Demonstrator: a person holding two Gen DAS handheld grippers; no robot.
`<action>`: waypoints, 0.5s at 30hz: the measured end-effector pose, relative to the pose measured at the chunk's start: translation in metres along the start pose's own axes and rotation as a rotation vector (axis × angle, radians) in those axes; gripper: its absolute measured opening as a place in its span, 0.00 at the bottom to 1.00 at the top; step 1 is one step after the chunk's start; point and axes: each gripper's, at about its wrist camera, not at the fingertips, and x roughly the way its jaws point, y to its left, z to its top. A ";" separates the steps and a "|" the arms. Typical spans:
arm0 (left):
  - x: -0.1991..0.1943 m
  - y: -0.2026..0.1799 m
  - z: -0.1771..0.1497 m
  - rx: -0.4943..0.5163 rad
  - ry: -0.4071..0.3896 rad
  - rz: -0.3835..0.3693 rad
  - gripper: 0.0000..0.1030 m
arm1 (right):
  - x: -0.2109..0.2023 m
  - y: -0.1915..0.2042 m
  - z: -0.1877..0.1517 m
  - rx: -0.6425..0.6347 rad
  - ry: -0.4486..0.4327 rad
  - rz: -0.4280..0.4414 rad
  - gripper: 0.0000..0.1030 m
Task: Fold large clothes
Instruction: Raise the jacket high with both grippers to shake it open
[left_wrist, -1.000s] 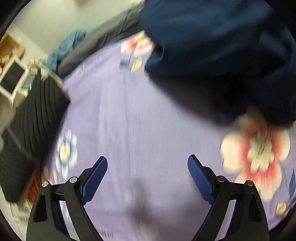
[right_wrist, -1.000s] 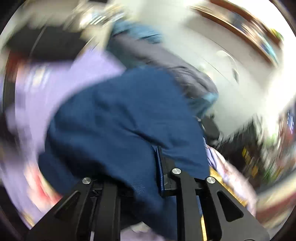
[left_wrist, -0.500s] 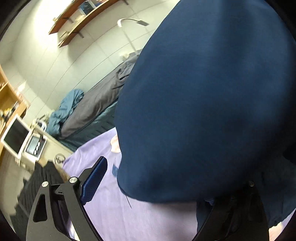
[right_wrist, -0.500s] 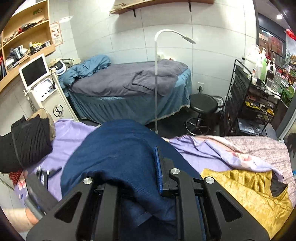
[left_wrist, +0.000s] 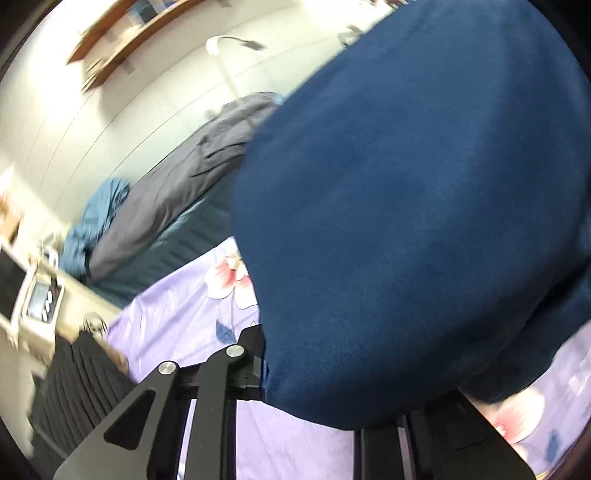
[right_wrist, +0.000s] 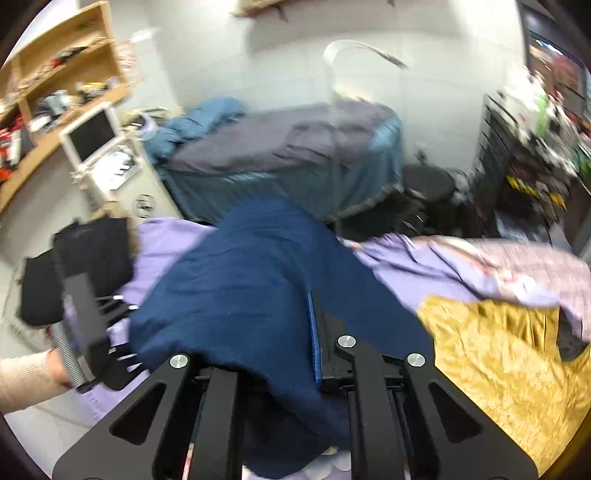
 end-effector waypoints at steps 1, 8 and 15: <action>-0.008 0.004 0.000 -0.029 -0.011 -0.006 0.16 | -0.016 0.012 0.006 -0.033 -0.030 0.030 0.10; -0.131 0.023 0.020 -0.168 -0.247 0.002 0.11 | -0.149 0.081 0.033 -0.170 -0.286 0.224 0.09; -0.247 0.027 0.047 -0.183 -0.479 0.045 0.11 | -0.254 0.118 0.043 -0.256 -0.493 0.318 0.08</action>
